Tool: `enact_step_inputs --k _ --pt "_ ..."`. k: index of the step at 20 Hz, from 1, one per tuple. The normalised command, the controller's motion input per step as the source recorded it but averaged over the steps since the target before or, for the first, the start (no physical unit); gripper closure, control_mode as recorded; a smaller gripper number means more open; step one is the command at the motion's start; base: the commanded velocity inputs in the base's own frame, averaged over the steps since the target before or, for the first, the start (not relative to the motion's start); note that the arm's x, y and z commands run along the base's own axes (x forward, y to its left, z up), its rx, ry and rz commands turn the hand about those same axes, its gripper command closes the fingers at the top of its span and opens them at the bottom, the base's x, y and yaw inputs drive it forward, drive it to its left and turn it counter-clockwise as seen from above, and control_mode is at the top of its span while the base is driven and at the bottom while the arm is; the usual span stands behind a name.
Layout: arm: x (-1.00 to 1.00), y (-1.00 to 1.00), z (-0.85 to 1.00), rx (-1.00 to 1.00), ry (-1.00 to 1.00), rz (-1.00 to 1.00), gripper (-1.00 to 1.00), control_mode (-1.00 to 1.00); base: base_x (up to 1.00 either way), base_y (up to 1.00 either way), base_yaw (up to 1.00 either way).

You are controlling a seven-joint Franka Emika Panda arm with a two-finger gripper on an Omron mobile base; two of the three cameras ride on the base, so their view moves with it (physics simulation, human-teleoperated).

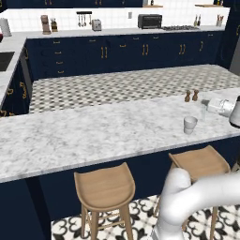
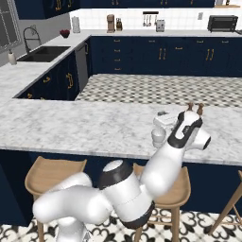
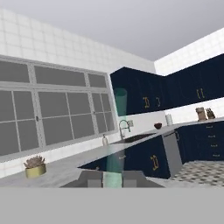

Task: Take a straw from the drawer in front and place it inside the glass cup on the dining counter.

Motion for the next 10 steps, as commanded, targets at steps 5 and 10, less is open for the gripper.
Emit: enact_step_inputs --k 5,10 --pt "0.39 0.0 0.0 0.01 0.01 0.02 1.0 -1.0 0.0 0.0 0.0" --pt "0.4 0.02 -0.15 0.0 0.01 0.0 1.0 -1.0 0.0 0.0 0.0"
